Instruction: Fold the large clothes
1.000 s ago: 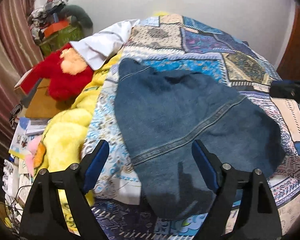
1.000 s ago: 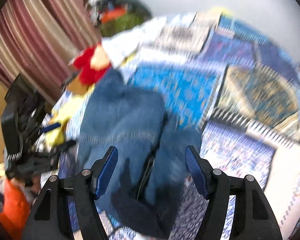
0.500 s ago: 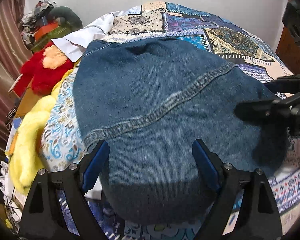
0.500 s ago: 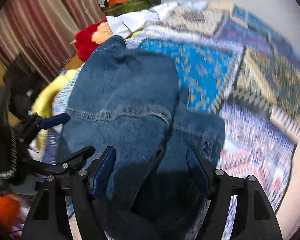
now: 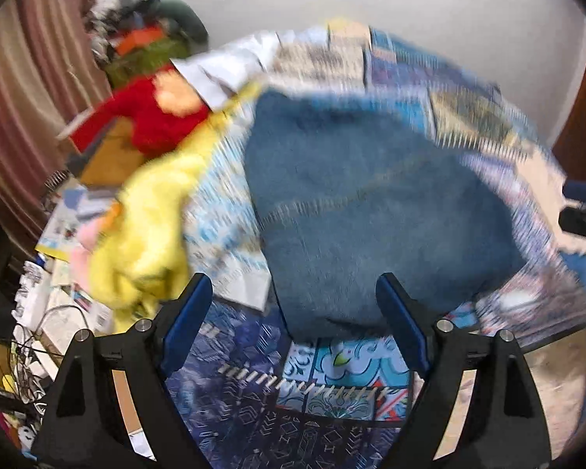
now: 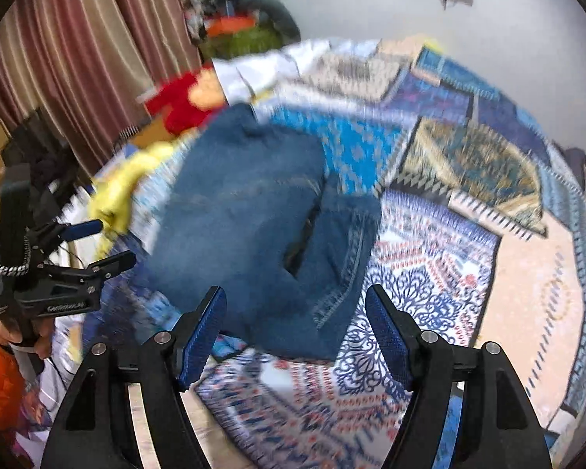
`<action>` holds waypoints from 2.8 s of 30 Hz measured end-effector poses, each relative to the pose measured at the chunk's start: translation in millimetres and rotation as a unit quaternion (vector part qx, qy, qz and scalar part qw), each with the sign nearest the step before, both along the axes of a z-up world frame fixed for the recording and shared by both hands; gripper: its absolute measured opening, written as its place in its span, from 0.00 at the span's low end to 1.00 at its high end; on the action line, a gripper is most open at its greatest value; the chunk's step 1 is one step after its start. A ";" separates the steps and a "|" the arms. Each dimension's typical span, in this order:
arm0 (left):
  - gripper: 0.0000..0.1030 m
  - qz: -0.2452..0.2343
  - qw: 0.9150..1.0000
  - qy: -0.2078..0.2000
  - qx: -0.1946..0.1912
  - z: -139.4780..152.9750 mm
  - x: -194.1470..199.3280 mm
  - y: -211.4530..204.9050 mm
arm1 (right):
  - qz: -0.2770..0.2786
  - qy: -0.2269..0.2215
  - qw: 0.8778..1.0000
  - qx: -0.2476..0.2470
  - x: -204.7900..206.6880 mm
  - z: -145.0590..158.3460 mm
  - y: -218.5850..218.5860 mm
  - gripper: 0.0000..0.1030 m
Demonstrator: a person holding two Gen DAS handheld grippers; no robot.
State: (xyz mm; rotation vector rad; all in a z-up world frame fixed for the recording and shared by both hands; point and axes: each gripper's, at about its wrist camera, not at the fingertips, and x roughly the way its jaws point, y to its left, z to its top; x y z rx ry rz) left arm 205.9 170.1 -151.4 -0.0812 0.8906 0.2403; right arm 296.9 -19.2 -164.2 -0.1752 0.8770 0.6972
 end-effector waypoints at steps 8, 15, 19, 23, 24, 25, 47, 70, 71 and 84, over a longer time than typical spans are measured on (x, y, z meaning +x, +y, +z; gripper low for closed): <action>0.84 -0.012 0.982 -0.186 0.010 129.5 -67.9 -27.6 | -0.011 -0.150 0.982 0.111 -81.9 116.0 -21.9 0.69; 0.84 -0.033 0.945 -0.323 0.041 198.1 -138.0 -66.7 | -0.022 -0.253 0.950 0.180 -152.6 178.9 -32.7 0.69; 0.84 -0.028 0.932 -0.357 0.055 206.4 -162.1 -80.2 | -0.028 -0.280 0.939 0.195 -182.4 187.4 -34.0 0.69; 0.84 -0.026 0.931 -0.362 0.046 203.2 -171.7 -82.5 | -0.042 -0.291 0.937 0.190 -199.4 182.5 -31.5 0.70; 0.84 -0.024 0.931 -0.361 0.047 201.4 -173.1 -83.4 | -0.049 -0.291 0.937 0.185 -202.1 179.9 -30.7 0.73; 0.87 -0.022 0.932 -0.360 0.048 199.5 -173.6 -83.5 | -0.053 -0.291 0.937 0.183 -204.3 178.0 -31.1 0.81; 0.99 0.000 0.946 -0.322 0.024 178.9 -167.9 -77.9 | -0.089 -0.272 0.944 0.163 -204.8 159.4 -34.3 1.00; 0.99 0.006 0.949 -0.315 0.013 175.4 -165.3 -72.0 | -0.094 -0.266 0.945 0.167 -201.1 157.1 -40.1 1.00; 0.99 0.004 0.949 -0.314 0.012 175.4 -165.1 -71.6 | -0.094 -0.266 0.945 0.166 -200.8 156.8 -40.4 1.00; 0.99 -0.017 0.949 -0.314 0.019 176.0 -164.7 -75.9 | -0.099 -0.273 0.943 0.161 -201.0 159.0 -44.1 1.00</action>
